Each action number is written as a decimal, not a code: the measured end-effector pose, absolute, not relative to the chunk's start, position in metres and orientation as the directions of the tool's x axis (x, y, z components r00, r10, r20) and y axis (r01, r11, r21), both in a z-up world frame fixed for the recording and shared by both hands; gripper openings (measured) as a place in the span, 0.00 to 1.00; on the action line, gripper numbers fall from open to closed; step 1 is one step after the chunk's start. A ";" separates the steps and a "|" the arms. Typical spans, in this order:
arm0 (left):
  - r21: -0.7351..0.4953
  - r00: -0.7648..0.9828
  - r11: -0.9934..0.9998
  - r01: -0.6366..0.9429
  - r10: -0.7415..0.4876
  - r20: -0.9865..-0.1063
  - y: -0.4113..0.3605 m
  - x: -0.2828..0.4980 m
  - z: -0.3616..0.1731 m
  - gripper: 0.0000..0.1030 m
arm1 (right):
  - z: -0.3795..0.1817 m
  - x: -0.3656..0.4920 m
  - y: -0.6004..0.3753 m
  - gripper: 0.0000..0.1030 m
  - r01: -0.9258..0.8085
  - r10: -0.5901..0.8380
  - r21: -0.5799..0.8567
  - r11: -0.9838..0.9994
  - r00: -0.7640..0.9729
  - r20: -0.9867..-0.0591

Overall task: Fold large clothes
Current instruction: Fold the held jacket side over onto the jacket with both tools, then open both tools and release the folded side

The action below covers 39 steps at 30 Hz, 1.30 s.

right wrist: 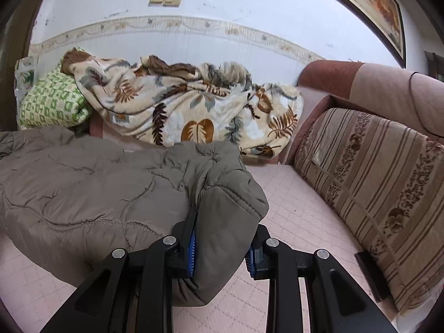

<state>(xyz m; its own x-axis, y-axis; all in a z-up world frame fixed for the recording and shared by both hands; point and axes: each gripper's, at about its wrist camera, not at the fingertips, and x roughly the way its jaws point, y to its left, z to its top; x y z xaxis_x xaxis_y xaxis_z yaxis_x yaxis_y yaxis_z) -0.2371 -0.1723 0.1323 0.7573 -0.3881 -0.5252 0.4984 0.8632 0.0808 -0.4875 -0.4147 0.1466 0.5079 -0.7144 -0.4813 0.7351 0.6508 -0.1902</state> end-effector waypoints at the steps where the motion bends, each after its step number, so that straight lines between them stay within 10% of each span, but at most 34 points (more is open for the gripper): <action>1: 0.082 0.756 0.862 0.500 -0.389 -0.526 -0.167 -0.244 0.130 0.38 | 0.148 -0.492 -0.410 0.28 0.734 -0.714 -0.188 0.652 0.511 -0.480; 10: 0.089 0.715 0.863 0.498 -0.350 -0.605 -0.133 -0.288 0.088 0.41 | 0.120 -0.540 -0.374 0.28 0.729 -0.676 -0.164 0.664 0.492 -0.549; 16: 0.044 0.630 0.878 0.477 -0.306 -0.714 -0.129 -0.278 0.053 0.49 | 0.067 -0.555 -0.408 0.34 0.771 -0.465 0.069 0.633 0.450 -0.763; 26: -0.313 0.526 0.884 0.348 -0.460 -0.715 -0.057 -0.260 0.066 0.68 | 0.071 -0.621 -0.425 0.57 0.764 -0.318 0.423 0.487 0.606 -0.729; 35: -0.057 0.767 0.911 0.409 -0.377 -0.519 -0.073 -0.309 0.115 0.70 | 0.115 -0.628 -0.379 0.56 0.779 -0.572 0.208 0.592 0.587 -0.572; 39: 0.047 0.719 0.853 0.520 -0.407 -0.564 -0.111 -0.319 0.101 0.71 | 0.090 -0.598 -0.388 0.43 0.769 -0.489 0.195 0.609 0.558 -0.671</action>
